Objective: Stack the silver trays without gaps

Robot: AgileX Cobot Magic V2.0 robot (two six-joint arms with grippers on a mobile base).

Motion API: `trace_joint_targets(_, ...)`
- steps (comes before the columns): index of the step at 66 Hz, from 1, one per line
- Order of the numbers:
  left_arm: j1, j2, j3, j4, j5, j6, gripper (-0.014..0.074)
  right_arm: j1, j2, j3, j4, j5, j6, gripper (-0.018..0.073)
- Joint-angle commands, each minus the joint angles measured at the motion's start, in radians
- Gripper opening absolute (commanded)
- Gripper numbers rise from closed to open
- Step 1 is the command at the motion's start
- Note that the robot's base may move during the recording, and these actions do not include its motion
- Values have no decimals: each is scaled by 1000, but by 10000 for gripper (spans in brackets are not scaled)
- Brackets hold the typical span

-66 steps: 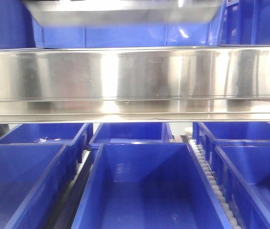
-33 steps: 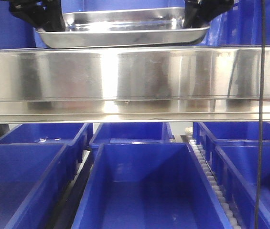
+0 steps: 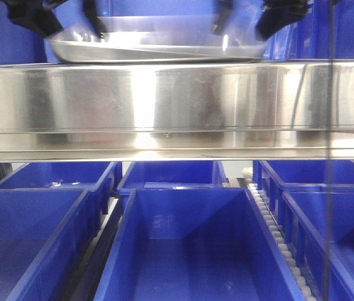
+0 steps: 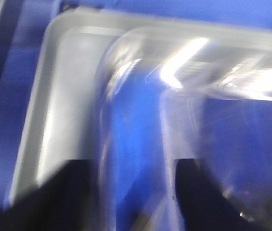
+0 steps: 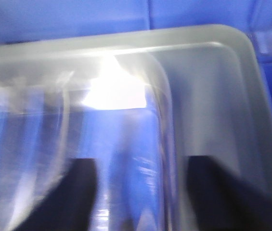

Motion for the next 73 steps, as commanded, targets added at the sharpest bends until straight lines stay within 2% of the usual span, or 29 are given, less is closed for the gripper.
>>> trace_joint_targets(1, 5, -2, -11, 30, -10, -7, 360, -13, -7, -8, -14, -14, -6, 351)
trace_joint_targets(8, 5, -2, -11, 66, 9, -12, 344, -22, -7, -8, -26, -11, -6, 351)
trace_joint_targets(18, 20, -2, -13, 70, 21, -12, 337, -22, -10, -8, -39, -8, -6, 348)
trace_joint_targets(22, 20, -6, -20, 70, 30, -12, 318, -22, -19, -8, -39, 0, -6, 312)
trace_joint_targets(27, 20, -19, -38, 59, 32, -12, 222, -20, -39, -8, -39, 6, -6, 217)
trace_joint_targets(35, 8, -61, -64, 47, 30, -12, -37, -20, -86, -8, -39, 6, -6, 8)
trace_joint_targets(38, 2, -79, -70, 46, 30, -12, -13, -18, -107, -8, -37, 11, -6, -35)
trace_joint_targets(54, -45, -190, -55, 8, 47, -3, 4, 2, -256, 8, -33, 31, -34, -17)
trace_joint_targets(62, -90, -274, 53, 12, -61, -3, 4, 23, -356, 108, -33, -51, -84, -19)
trace_joint_targets(68, -121, -355, 183, 12, -200, -3, 4, 29, -448, 234, -38, -183, -84, -19)
trace_joint_targets(73, -140, -422, 298, 14, -363, -3, 4, 29, -525, 336, -44, -305, -99, -19)
